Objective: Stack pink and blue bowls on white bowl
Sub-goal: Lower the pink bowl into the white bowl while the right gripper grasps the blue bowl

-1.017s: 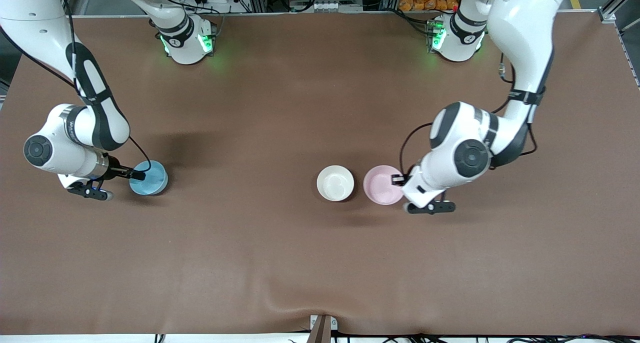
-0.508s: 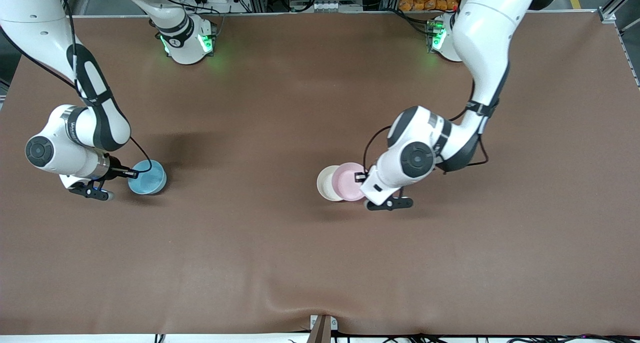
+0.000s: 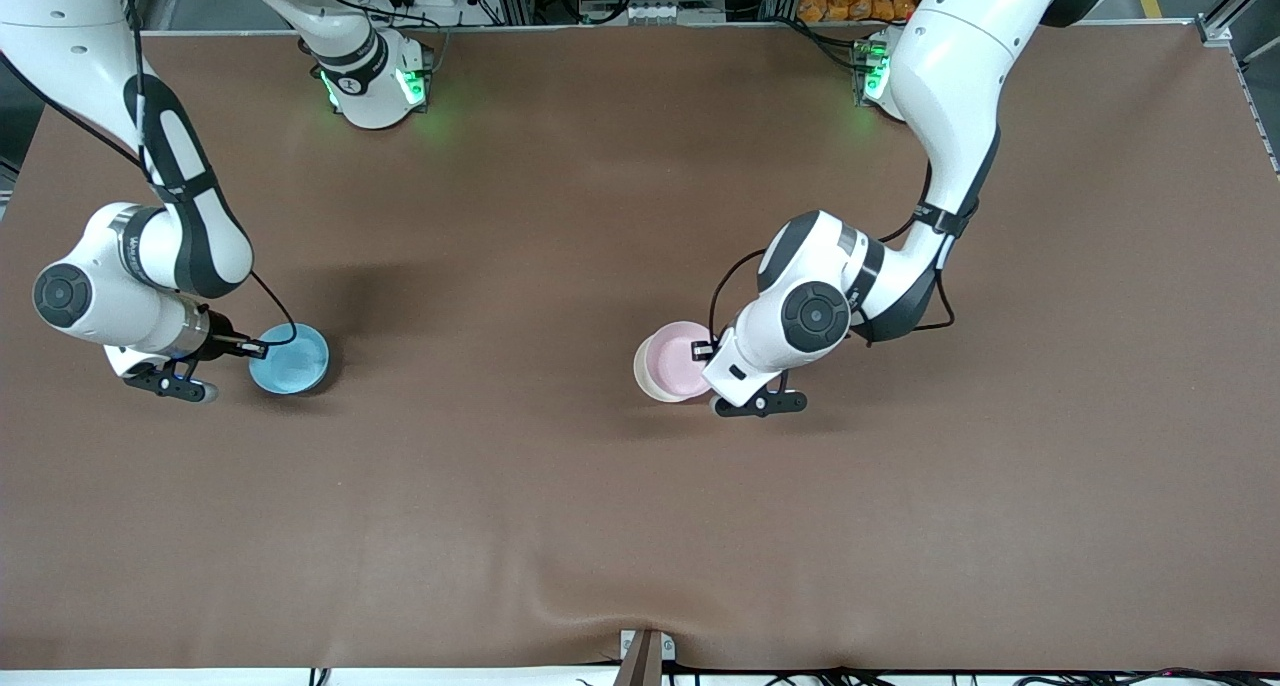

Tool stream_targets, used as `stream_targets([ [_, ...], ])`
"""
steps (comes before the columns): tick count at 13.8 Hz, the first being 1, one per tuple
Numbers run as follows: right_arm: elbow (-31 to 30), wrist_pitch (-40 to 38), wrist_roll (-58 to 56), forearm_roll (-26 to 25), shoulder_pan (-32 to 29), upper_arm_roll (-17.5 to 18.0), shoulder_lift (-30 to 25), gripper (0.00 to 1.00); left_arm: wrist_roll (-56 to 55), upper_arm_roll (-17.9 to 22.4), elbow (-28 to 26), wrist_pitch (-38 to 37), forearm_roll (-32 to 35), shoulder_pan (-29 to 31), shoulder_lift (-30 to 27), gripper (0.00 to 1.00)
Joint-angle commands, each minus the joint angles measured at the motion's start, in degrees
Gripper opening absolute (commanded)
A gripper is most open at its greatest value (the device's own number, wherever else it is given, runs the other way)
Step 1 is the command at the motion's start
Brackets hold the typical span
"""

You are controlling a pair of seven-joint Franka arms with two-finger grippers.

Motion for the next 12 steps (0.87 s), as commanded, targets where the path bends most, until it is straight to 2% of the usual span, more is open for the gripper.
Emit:
stream_targets([
  [1,-0.36,-2.55,0.56,-0.01,-0.48,0.31,-4.03,0.00,-0.40,0.61,1.41,1.48,-1.06,-1.15,1.25,0.00],
  [5,0.69,-8.34,0.82,0.25,0.93,0.92,-11.58,0.00,-0.40,0.61,1.33,2.27,-1.06,-1.85,1.87,0.00],
  [8,3.24,-16.51,0.91,8.84,2.60,0.75,-14.32,0.00,-0.40,0.61,1.24,3.67,-0.97,-1.94,2.40,0.00],
  [10,3.69,-17.50,1.61,10.61,4.34,0.92,-15.46,0.00,-0.32,0.69,1.06,4.73,-0.80,-1.94,2.93,0.00],
  [12,3.69,-17.41,7.55,11.59,8.12,0.84,-16.78,0.00,-0.14,0.69,1.06,4.91,-0.62,-1.94,3.71,0.00],
])
